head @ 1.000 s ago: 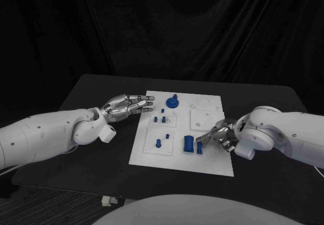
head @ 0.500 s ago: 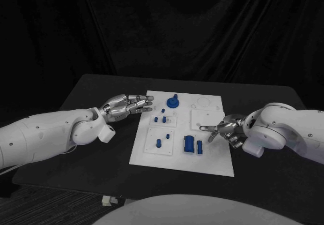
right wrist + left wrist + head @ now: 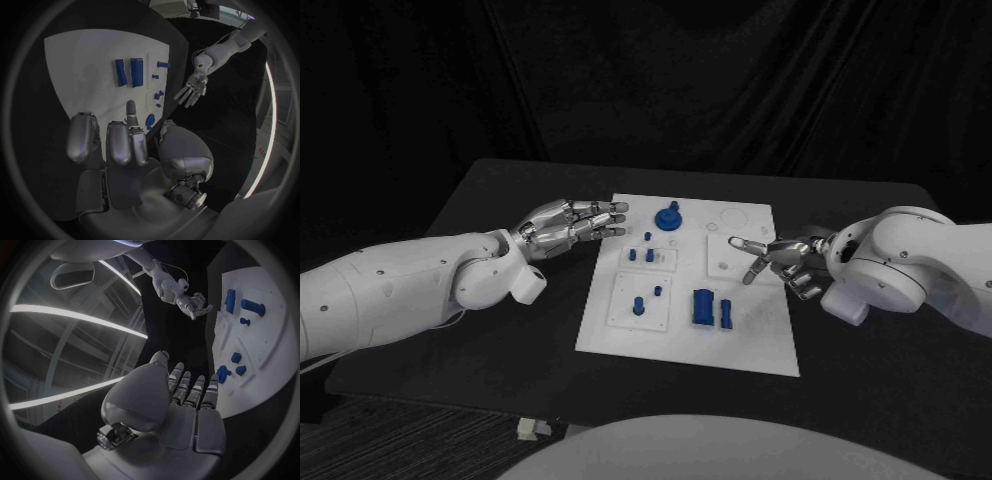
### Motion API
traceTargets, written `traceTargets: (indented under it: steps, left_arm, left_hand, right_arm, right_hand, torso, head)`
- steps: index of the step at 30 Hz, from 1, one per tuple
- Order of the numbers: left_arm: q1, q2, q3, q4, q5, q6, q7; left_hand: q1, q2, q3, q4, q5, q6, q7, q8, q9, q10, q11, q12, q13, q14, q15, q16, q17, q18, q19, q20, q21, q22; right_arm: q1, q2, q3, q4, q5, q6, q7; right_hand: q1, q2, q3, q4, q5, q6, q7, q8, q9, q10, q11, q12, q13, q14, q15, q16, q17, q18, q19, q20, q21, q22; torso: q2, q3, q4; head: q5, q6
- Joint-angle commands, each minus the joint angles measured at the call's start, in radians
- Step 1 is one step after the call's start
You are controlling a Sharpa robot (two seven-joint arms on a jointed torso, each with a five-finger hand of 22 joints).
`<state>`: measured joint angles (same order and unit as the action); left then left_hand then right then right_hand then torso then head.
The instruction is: Assemble the parts on the task board
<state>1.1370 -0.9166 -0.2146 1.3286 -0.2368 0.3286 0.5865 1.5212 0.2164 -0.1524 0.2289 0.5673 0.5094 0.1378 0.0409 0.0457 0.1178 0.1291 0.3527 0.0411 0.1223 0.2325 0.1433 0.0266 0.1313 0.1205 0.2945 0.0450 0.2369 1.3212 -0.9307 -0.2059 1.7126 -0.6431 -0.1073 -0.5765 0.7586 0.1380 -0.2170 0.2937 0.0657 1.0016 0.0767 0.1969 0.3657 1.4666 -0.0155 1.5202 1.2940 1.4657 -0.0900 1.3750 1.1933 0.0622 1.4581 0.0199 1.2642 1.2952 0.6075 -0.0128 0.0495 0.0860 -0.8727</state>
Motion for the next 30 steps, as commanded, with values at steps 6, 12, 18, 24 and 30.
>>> traceTargets:
  steps: [6,12,18,24,30]
  left_arm:
    - [-0.002,-0.002,0.001,0.002,0.004,-0.001,0.035]
    - [-0.002,-0.002,0.001,0.002,0.004,0.001,0.034]
    - [-0.002,0.002,0.001,0.0,0.004,0.004,0.033]
    - [-0.002,0.001,0.001,0.0,0.004,0.005,0.03]
    - [-0.003,0.003,0.001,-0.002,0.004,0.006,0.029]
  left_hand:
    - [0.01,0.004,0.043,-0.002,0.02,0.005,0.004,0.02,0.008,0.0,0.005,0.025,0.006,0.015,0.005,0.018,0.009,-0.006,0.003,-0.002,0.017,0.015]
    - [0.01,0.004,0.044,-0.002,0.02,0.006,0.004,0.02,0.008,0.0,0.005,0.025,0.006,0.015,0.005,0.018,0.009,-0.006,0.004,-0.002,0.017,0.016]
    - [0.011,0.004,0.044,-0.003,0.021,0.005,0.005,0.02,0.008,0.0,0.005,0.024,0.006,0.015,0.006,0.018,0.009,-0.006,0.004,-0.002,0.017,0.017]
    - [0.011,0.004,0.045,-0.003,0.021,0.004,0.005,0.019,0.007,0.0,0.006,0.024,0.006,0.015,0.006,0.018,0.009,-0.006,0.005,-0.002,0.017,0.016]
    - [0.011,0.004,0.046,-0.003,0.022,0.005,0.005,0.019,0.007,0.0,0.006,0.023,0.006,0.015,0.006,0.018,0.009,-0.007,0.004,-0.002,0.017,0.015]
  right_arm:
    - [-0.052,-0.009,-0.001,0.027,-0.097,-0.022,0.107]
    - [-0.074,-0.016,-0.001,0.05,-0.224,-0.043,0.151]
    - [-0.091,-0.02,-0.001,0.062,-0.284,-0.051,0.167]
    - [-0.098,-0.023,-0.001,0.067,-0.323,-0.074,0.182]
    - [-0.101,-0.021,-0.001,0.072,-0.371,-0.074,0.181]
  right_hand:
    - [-0.012,0.05,-0.083,-0.002,-0.009,-0.002,0.009,-0.039,-0.061,0.103,0.023,0.047,0.273,0.06,0.013,0.055,0.066,-0.013,0.038,0.013,0.074,0.212]
    - [-0.006,0.058,-0.11,-0.002,-0.013,0.002,0.014,-0.05,-0.087,0.104,0.028,0.051,0.277,0.064,0.018,0.072,0.094,-0.02,0.047,0.017,0.107,0.22]
    - [0.004,0.063,-0.123,-0.004,-0.012,0.001,0.017,-0.06,-0.104,0.104,0.031,0.051,0.277,0.062,0.02,0.072,0.089,-0.02,0.046,0.019,0.111,0.22]
    - [0.015,0.069,-0.137,-0.003,-0.011,-0.009,0.02,-0.073,-0.123,0.104,0.034,0.051,0.277,0.062,0.023,0.075,0.092,-0.02,0.046,0.022,0.115,0.221]
    - [0.021,0.073,-0.153,-0.003,-0.011,-0.023,0.023,-0.088,-0.145,0.104,0.037,0.051,0.277,0.061,0.025,0.076,0.091,-0.021,0.045,0.025,0.119,0.221]
  torso:
    - [0.002,-0.0004,0.0018]
    - [0.002,-0.0005,0.0016]
    - [0.001,-0.0004,0.0002]
    - [0.001,0.0001,0.0]
    - [0.001,-0.0006,0.0004]
  head:
    - [-0.001,0.0]
    - [0.0,0.0]
    - [0.001,0.0]
    - [0.002,0.0]
    - [-0.001,0.0]
